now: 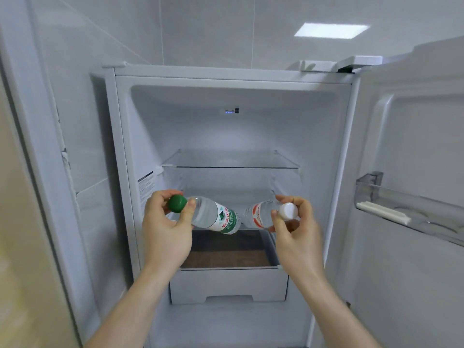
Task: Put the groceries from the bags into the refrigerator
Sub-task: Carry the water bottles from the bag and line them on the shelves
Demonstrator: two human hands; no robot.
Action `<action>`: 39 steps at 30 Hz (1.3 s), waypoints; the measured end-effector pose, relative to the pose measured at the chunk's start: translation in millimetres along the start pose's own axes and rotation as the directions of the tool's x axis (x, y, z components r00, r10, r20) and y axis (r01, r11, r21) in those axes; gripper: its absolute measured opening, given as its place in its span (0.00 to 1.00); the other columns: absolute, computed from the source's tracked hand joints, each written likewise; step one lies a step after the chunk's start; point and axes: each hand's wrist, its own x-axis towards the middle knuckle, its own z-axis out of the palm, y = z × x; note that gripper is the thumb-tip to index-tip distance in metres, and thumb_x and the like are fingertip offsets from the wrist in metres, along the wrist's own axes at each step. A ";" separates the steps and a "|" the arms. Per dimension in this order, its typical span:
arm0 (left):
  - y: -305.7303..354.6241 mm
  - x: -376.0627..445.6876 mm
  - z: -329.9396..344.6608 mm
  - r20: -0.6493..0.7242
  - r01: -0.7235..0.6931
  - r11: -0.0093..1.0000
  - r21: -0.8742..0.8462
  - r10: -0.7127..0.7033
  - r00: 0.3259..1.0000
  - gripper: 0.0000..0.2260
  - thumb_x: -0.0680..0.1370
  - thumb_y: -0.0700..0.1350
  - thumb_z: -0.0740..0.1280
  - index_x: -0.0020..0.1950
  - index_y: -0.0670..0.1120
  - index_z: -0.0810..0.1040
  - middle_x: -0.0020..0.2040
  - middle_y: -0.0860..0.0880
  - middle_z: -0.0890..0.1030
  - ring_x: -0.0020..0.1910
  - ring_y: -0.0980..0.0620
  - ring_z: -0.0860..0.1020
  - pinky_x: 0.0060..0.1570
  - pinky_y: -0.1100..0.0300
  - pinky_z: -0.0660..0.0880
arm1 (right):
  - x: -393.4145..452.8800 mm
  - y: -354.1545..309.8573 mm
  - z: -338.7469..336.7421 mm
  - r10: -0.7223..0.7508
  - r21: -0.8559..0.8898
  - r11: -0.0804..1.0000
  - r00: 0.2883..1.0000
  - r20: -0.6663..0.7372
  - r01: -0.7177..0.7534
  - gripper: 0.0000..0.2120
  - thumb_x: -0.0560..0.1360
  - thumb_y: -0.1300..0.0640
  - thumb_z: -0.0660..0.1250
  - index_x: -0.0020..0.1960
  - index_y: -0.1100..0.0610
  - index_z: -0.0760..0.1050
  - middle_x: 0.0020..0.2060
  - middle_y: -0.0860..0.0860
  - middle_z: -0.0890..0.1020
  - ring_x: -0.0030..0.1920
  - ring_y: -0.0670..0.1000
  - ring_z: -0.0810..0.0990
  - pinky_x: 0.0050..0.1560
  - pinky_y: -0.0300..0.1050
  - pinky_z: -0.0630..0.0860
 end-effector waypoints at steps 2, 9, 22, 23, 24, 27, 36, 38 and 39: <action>-12.4 7.4 6.6 0.003 -0.018 1.000 -0.018 0.018 1.000 0.10 0.76 0.44 0.74 0.53 0.53 0.77 0.52 0.52 0.78 0.56 0.51 0.78 0.42 0.49 0.84 | 7.1 10.7 9.4 -0.004 -0.012 1.000 1.000 -0.026 0.004 0.12 0.79 0.59 0.70 0.53 0.42 0.74 0.49 0.36 0.83 0.42 0.54 0.84 0.46 0.62 0.82; -53.8 25.4 30.2 0.011 -0.019 0.997 -0.070 0.020 1.000 0.12 0.76 0.45 0.75 0.52 0.58 0.75 0.49 0.57 0.77 0.53 0.53 0.78 0.51 0.40 0.81 | 24.2 36.5 31.7 -0.019 -0.043 0.999 0.995 -0.101 0.014 0.12 0.79 0.61 0.69 0.54 0.45 0.73 0.58 0.34 0.82 0.48 0.47 0.84 0.51 0.49 0.82; -90.7 37.0 74.7 -0.009 0.007 0.998 -0.059 -0.008 1.000 0.12 0.75 0.45 0.75 0.52 0.56 0.75 0.48 0.58 0.77 0.51 0.52 0.79 0.51 0.41 0.80 | 63.4 71.1 52.3 -0.028 -0.100 0.995 0.996 -0.085 0.020 0.15 0.81 0.60 0.69 0.56 0.39 0.72 0.57 0.38 0.82 0.56 0.40 0.81 0.53 0.31 0.78; -94.2 37.5 79.7 -0.007 0.013 0.998 -0.059 -0.013 1.000 0.12 0.75 0.45 0.75 0.52 0.56 0.74 0.49 0.57 0.77 0.51 0.54 0.78 0.50 0.41 0.80 | 66.0 74.7 54.5 -0.009 -0.097 0.995 0.997 -0.079 0.002 0.15 0.81 0.59 0.68 0.55 0.39 0.71 0.58 0.36 0.81 0.56 0.39 0.81 0.52 0.30 0.78; -97.7 38.1 84.6 -0.006 0.012 0.998 -0.055 -0.013 1.000 0.13 0.75 0.45 0.75 0.52 0.56 0.74 0.49 0.56 0.76 0.51 0.55 0.77 0.50 0.42 0.81 | 68.4 78.8 56.9 0.006 -0.093 0.996 0.997 -0.078 -0.013 0.14 0.81 0.59 0.68 0.54 0.39 0.71 0.58 0.35 0.81 0.55 0.39 0.81 0.51 0.30 0.78; -107.3 39.5 97.0 0.003 0.010 1.000 -0.025 -0.010 1.000 0.13 0.76 0.44 0.75 0.51 0.57 0.72 0.49 0.54 0.75 0.50 0.57 0.76 0.51 0.49 0.79 | 77.2 93.4 64.1 0.029 -0.096 0.995 0.996 -0.090 -0.037 0.12 0.81 0.60 0.66 0.53 0.42 0.70 0.60 0.35 0.80 0.56 0.41 0.81 0.52 0.33 0.78; -125.3 58.7 128.1 0.190 0.025 0.973 0.228 -0.069 0.979 0.16 0.72 0.48 0.78 0.50 0.48 0.73 0.48 0.52 0.75 0.45 0.60 0.75 0.38 0.73 0.68 | 126.9 144.4 74.6 0.074 -0.375 0.923 0.996 -0.051 -0.088 0.11 0.80 0.62 0.67 0.53 0.49 0.68 0.70 0.43 0.76 0.60 0.53 0.81 0.56 0.55 0.81; -130.0 64.5 136.1 0.236 0.036 0.958 0.283 -0.106 0.966 0.16 0.72 0.48 0.79 0.49 0.49 0.73 0.47 0.52 0.75 0.43 0.59 0.75 0.37 0.71 0.66 | 138.7 156.1 75.8 0.087 -0.469 0.877 0.994 -0.060 -0.105 0.10 0.80 0.64 0.66 0.58 0.54 0.71 0.70 0.48 0.77 0.62 0.57 0.80 0.59 0.54 0.79; -132.3 67.2 140.3 0.255 0.043 0.950 0.309 -0.126 0.959 0.16 0.71 0.48 0.79 0.49 0.49 0.72 0.47 0.52 0.76 0.42 0.58 0.75 0.36 0.70 0.66 | 144.0 160.7 76.8 0.097 -0.507 0.854 0.993 -0.065 -0.117 0.12 0.80 0.64 0.66 0.62 0.55 0.72 0.70 0.49 0.77 0.64 0.58 0.79 0.60 0.53 0.78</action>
